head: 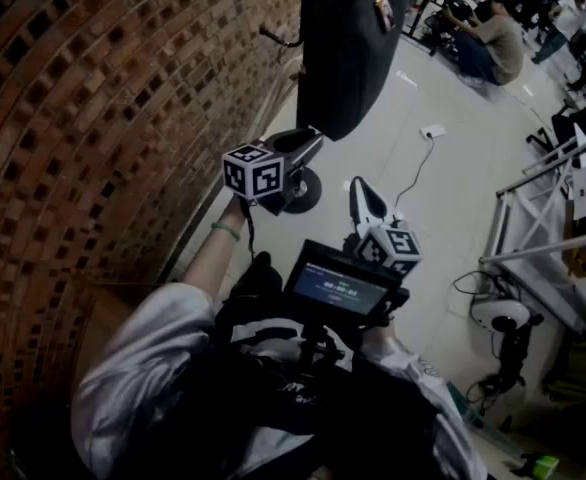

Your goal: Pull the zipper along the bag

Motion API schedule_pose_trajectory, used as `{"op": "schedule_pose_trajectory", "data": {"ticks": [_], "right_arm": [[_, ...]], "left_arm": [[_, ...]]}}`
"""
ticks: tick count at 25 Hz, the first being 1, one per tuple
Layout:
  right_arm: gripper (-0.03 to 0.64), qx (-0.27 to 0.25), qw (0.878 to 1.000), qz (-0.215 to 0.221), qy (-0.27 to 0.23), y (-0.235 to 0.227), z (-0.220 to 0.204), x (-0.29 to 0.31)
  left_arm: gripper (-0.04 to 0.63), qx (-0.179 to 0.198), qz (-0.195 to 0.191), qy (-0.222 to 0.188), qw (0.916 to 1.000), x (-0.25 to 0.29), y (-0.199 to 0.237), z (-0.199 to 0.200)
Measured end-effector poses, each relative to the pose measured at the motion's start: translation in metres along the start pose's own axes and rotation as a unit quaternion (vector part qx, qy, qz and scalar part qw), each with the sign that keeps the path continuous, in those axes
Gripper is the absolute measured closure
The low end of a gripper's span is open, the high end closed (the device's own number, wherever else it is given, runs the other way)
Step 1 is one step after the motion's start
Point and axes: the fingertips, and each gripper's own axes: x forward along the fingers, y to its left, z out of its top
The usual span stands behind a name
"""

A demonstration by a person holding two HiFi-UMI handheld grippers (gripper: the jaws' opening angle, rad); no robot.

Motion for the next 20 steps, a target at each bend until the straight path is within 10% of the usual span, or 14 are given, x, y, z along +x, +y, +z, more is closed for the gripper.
{"op": "schedule_pose_trajectory", "data": {"ticks": [20], "right_arm": [[0.617, 0.021, 0.996, -0.072, -0.042, -0.026, 0.030, 0.074]], "left_arm": [[0.505, -0.102, -0.190, 0.039, 0.9757, 0.042, 0.040, 0.023]]}}
